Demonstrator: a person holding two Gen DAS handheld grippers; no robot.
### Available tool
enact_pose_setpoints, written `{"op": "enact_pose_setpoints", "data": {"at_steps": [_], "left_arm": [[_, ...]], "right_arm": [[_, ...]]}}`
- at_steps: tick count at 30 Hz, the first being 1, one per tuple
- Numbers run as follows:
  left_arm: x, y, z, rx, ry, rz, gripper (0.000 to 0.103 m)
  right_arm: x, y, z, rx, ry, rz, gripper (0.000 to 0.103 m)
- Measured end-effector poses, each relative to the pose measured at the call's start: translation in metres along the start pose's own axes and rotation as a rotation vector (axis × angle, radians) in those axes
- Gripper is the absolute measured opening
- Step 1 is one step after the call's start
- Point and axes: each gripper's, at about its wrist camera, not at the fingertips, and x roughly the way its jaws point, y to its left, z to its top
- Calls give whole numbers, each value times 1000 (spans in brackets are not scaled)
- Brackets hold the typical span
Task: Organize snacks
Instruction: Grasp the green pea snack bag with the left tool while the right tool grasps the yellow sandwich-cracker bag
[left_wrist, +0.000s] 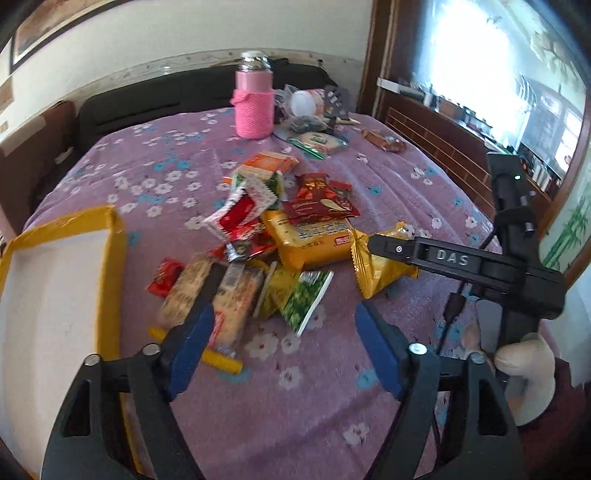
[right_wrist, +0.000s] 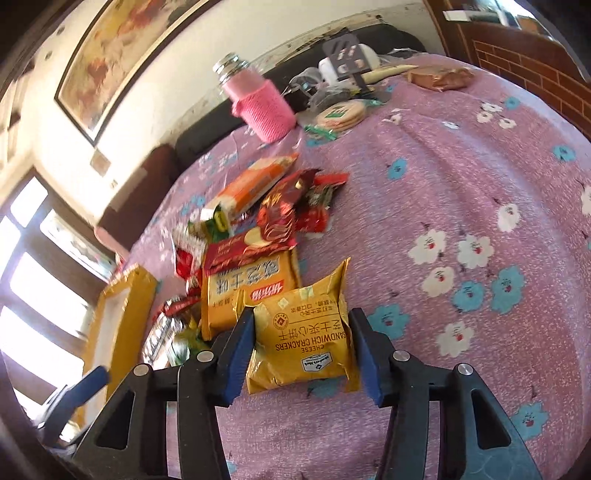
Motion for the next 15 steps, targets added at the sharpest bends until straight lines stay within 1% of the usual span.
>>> {"op": "enact_pose_setpoints", "data": {"at_steps": [2, 4, 7, 8, 9, 10, 11, 13, 15], "left_arm": [[17, -5, 7, 30, 42, -22, 55], [28, -12, 9, 67, 57, -28, 55], [49, -21, 10, 119, 101, -25, 55], [57, -24, 9, 138, 122, -4, 55], [63, -25, 7, 149, 136, 12, 50], [67, -25, 4, 154, 144, 47, 43], [68, -24, 3, 151, 137, 56, 35], [64, -17, 2, 98, 130, 25, 34], [55, -11, 1, 66, 105, 25, 31]], "right_arm": [[-3, -4, 2, 13, -10, 6, 52], [-5, -6, 3, 18, -14, 7, 52], [-6, -6, 3, 17, -17, 9, 52], [-6, -5, 3, 13, -20, 7, 52], [-6, -5, 3, 10, -21, 6, 52], [-6, -5, 3, 8, -23, 5, 52], [-7, -5, 3, 6, -25, 5, 52], [-6, -5, 3, 4, -24, 2, 52], [-5, -4, 4, 1, -22, 2, 52]]}}
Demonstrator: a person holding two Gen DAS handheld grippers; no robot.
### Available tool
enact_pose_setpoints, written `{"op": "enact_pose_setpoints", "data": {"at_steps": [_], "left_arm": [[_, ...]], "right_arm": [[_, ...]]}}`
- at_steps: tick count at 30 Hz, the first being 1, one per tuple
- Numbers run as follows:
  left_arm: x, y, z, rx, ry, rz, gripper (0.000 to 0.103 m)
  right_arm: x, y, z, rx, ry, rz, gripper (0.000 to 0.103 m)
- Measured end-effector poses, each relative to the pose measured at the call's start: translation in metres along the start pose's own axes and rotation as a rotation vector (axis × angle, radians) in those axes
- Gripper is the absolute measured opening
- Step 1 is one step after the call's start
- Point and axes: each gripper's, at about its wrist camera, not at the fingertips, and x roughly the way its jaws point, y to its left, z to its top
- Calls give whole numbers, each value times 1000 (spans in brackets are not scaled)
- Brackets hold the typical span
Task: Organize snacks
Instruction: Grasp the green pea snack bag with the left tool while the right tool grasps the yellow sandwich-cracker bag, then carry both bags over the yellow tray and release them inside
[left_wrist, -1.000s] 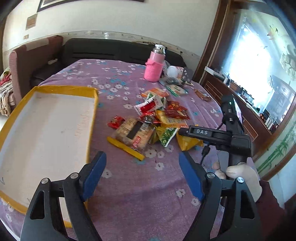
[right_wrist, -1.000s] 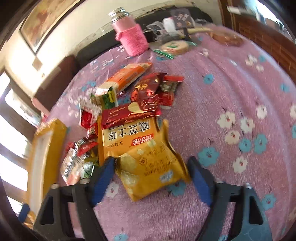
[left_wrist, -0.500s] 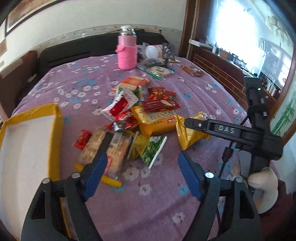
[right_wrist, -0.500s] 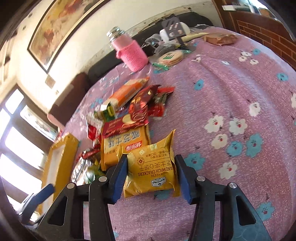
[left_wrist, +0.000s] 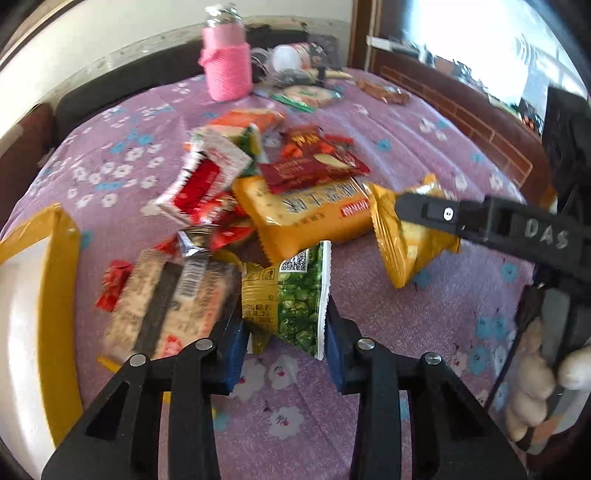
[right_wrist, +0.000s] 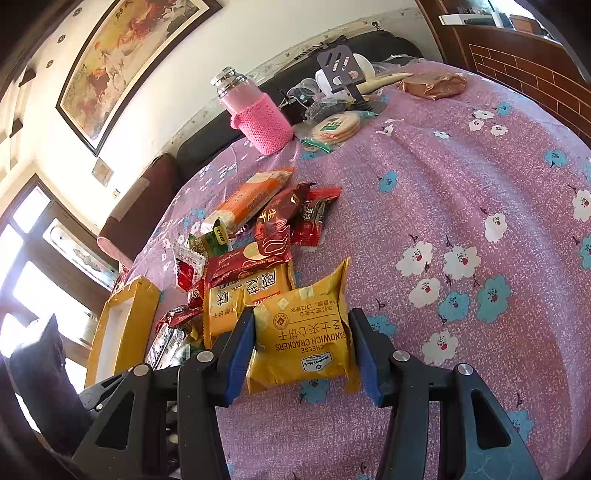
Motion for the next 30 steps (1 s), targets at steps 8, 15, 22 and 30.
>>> {"op": "enact_pose_setpoints", "data": {"at_steps": [8, 15, 22, 30], "left_arm": [[-73, 22, -14, -123, -145, -31, 31], [-144, 89, -52, -245, -203, 104, 31], [-169, 176, -98, -407, -186, 242, 32], [-155, 241, -143, -535, -103, 297, 32]], "right_arm": [[-1, 6, -2, -19, -15, 5, 52], [-18, 36, -5, -83, -41, 60, 52], [-35, 146, -27, -290, 46, 221, 51], [29, 274, -100, -526, 314, 327, 51]]}}
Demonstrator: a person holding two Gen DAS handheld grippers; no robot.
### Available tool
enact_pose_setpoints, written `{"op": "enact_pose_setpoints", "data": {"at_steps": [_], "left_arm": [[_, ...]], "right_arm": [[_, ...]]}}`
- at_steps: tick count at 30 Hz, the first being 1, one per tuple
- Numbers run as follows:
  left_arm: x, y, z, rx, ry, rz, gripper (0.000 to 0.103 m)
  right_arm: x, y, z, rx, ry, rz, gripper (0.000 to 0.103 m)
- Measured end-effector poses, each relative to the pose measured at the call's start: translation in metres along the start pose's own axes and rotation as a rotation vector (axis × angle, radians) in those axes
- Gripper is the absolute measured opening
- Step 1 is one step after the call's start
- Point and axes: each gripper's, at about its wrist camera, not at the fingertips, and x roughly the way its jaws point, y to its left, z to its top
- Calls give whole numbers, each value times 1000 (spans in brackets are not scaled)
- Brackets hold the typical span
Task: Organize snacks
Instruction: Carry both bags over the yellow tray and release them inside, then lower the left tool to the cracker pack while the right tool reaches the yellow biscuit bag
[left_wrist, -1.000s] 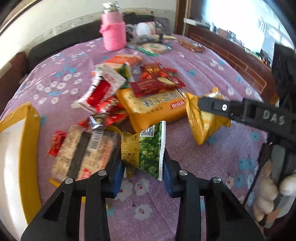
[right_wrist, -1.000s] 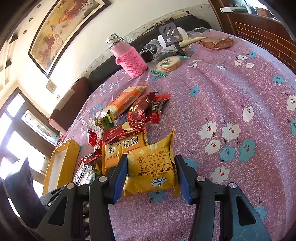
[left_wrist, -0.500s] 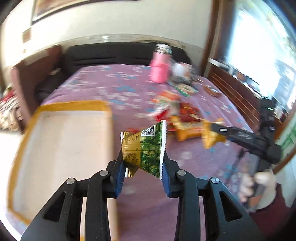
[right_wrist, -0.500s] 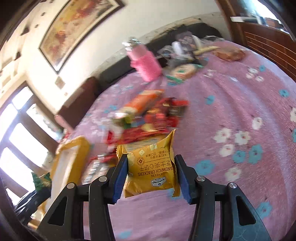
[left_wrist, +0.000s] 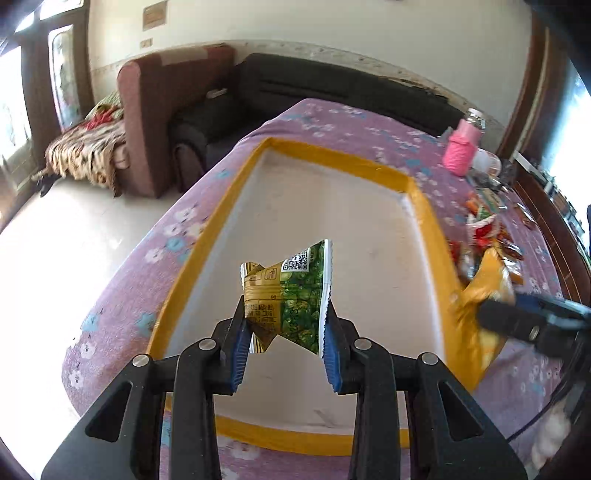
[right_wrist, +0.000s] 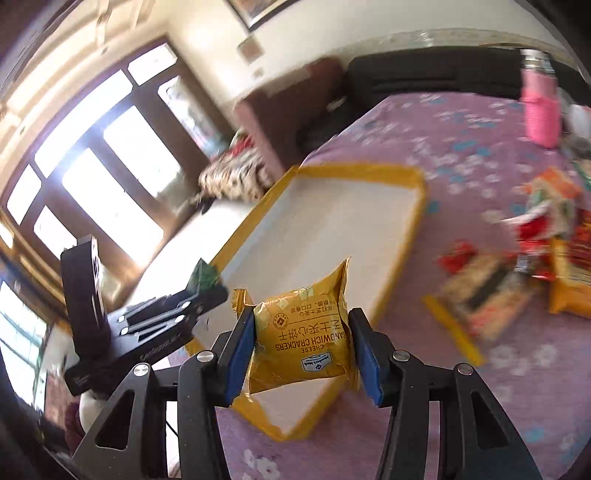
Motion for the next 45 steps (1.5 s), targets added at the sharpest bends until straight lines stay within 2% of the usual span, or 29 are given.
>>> {"op": "enact_pose_setpoints", "data": {"at_steps": [6, 11, 16, 19, 21, 23, 25, 28, 31, 35, 38, 40, 41, 43, 45], "left_arm": [[18, 26, 2, -70, 35, 6, 33], [16, 37, 1, -131, 37, -34, 36], [4, 35, 2, -145, 23, -24, 40], [-8, 34, 2, -160, -1, -14, 43], [-21, 34, 0, -186, -30, -9, 45], [-38, 31, -4, -215, -77, -35, 49], [-50, 24, -8, -225, -117, -57, 56], [-56, 6, -10, -198, -141, -119, 59], [-50, -19, -9, -140, -124, -175, 59], [-49, -47, -11, -44, -105, -205, 59], [-52, -56, -13, -21, -107, -211, 59], [-53, -58, -13, -22, -107, -217, 59], [-53, -59, -13, -25, -107, -218, 59], [-52, -59, -13, -28, -104, -219, 59], [-50, -58, -15, -27, -96, -219, 59]], "right_arm": [[68, 29, -3, -43, 126, -3, 51], [90, 33, -4, -50, 158, -33, 54], [83, 37, 2, -40, 132, -20, 56], [59, 33, 8, -22, 85, 13, 56], [25, 18, 12, -4, 15, 8, 56], [-4, -2, 14, 16, -46, -26, 59], [-33, -39, 14, 69, -106, -109, 62], [-53, -96, 9, 169, -114, -244, 64], [-59, -138, -5, 277, -97, -273, 64], [-44, -148, -15, 340, -67, -251, 64], [-23, -147, -6, 389, -49, -259, 64], [-7, -141, 6, 395, -33, -309, 65], [0, -137, 11, 386, -21, -347, 72], [19, -125, 21, 342, 8, -452, 77], [36, -116, 25, 299, 33, -507, 81]]}}
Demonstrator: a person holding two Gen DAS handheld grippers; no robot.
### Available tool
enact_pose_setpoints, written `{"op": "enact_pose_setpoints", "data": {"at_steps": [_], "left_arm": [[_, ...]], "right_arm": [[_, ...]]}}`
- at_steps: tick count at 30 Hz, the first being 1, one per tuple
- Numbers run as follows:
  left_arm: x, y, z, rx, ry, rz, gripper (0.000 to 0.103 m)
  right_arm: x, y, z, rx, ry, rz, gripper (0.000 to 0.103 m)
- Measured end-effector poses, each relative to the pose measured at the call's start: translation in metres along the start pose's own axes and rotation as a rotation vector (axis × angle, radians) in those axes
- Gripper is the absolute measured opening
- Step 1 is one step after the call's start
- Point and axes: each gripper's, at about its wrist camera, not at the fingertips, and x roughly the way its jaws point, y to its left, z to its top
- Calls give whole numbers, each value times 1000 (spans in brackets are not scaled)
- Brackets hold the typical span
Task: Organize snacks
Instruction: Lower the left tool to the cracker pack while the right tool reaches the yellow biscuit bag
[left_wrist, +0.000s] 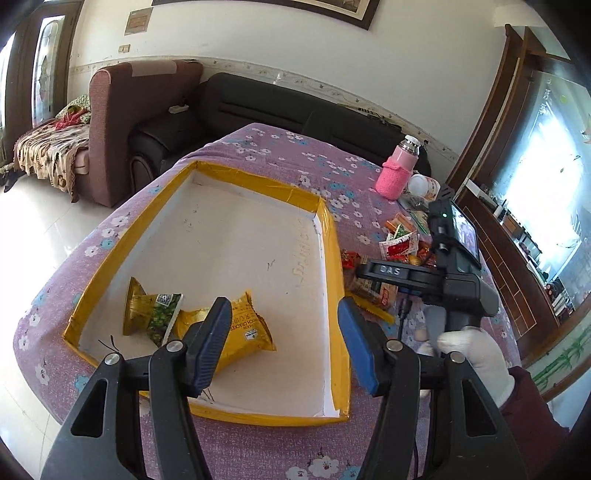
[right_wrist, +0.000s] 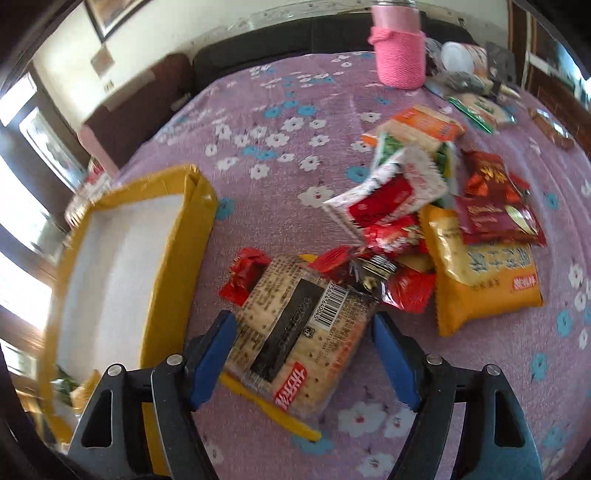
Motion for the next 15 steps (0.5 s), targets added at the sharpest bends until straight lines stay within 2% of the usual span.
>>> {"op": "enact_pose_setpoints", "data": {"at_steps": [3, 5, 8, 15], "left_arm": [[5, -2, -1, 5, 12, -3, 59], [6, -4, -3, 13, 17, -11, 59], [7, -9, -4, 17, 21, -26, 59], [12, -33, -8, 55, 45, -77, 59]], "right_arm": [[8, 9, -1, -2, 16, -23, 86], [9, 13, -4, -38, 4, -39, 82], [2, 12, -10, -64, 4, -5, 73], [-32, -16, -51, -94, 66, 93, 70]]}}
